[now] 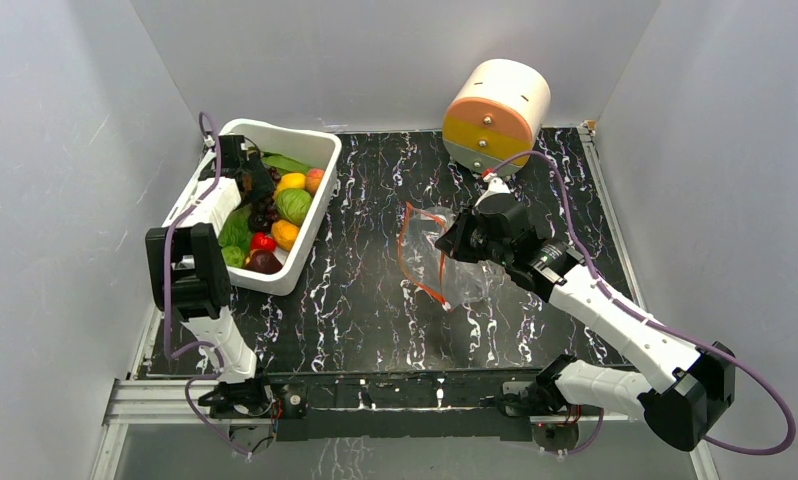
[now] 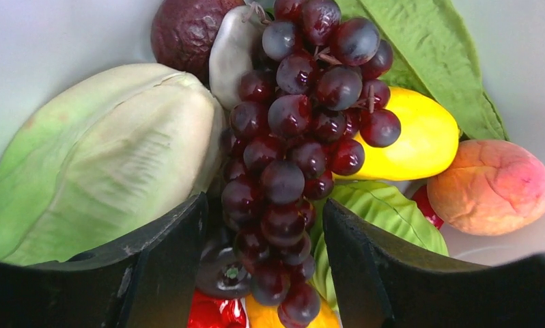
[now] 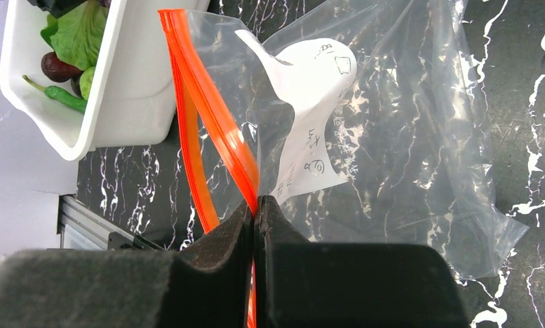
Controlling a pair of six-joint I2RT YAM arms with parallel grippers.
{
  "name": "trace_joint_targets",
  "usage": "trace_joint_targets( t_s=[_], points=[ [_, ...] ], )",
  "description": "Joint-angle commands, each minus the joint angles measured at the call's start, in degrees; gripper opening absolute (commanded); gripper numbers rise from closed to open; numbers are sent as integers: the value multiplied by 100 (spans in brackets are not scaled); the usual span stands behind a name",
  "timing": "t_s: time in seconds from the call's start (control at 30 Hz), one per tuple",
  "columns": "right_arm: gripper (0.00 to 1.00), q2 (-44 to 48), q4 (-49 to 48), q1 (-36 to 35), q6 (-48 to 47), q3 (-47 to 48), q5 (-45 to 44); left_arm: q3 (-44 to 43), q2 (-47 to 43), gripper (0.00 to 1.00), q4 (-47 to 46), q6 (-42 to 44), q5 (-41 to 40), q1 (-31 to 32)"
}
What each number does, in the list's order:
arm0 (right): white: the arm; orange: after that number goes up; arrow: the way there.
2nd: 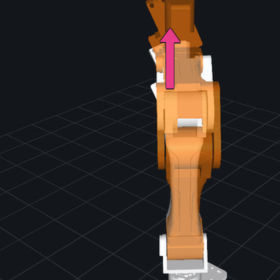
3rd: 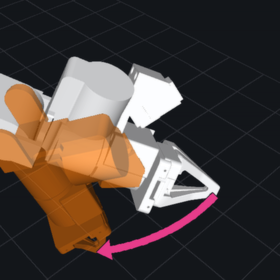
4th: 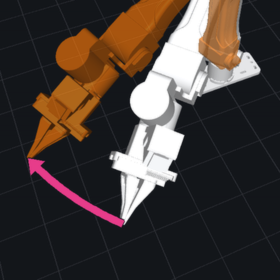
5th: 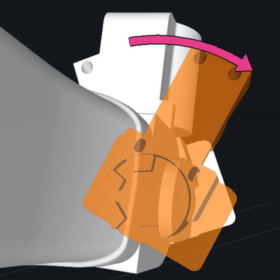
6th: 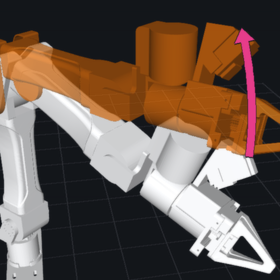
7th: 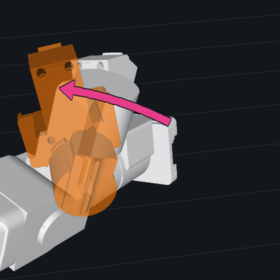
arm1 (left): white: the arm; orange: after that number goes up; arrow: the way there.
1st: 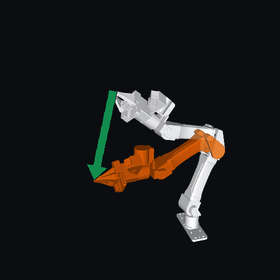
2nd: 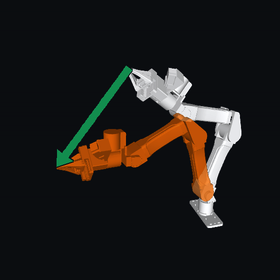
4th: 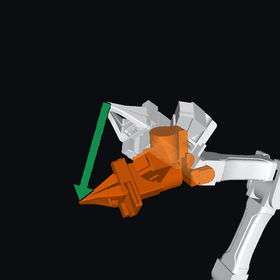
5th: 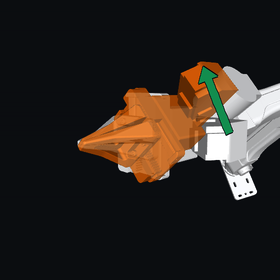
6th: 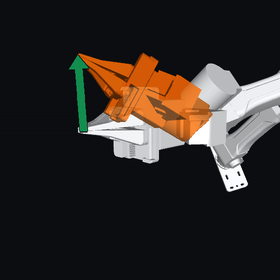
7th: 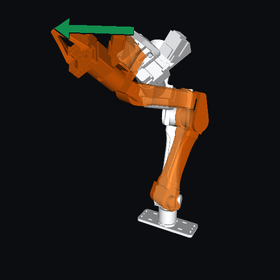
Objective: Place the food in the zip-top bag and seal the zipper
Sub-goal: Pick up the fake fruit from the bin, then place the fake fruit in the zipper food storage bag.
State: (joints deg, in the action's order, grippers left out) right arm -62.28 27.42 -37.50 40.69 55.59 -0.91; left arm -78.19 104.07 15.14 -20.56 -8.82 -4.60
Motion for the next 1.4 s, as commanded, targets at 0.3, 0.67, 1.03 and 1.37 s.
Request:
trace_joint_targets(
  t_s=[0.3,0.67,1.03,1.37],
  points=[
    [0,71,-126,-5,51,267,24,-336,504,51,68,79,355,-76],
    [0,176,-215,-7,258,84,129,-284,-132,28,180,-28,557,-82],
    [0,129,-781,-11,700,-226,534,-169,-1212,23,551,-268,936,-67],
    [0,229,-1188,-5,1291,-354,494,-131,-2281,21,898,-615,2391,5]
  ],
)
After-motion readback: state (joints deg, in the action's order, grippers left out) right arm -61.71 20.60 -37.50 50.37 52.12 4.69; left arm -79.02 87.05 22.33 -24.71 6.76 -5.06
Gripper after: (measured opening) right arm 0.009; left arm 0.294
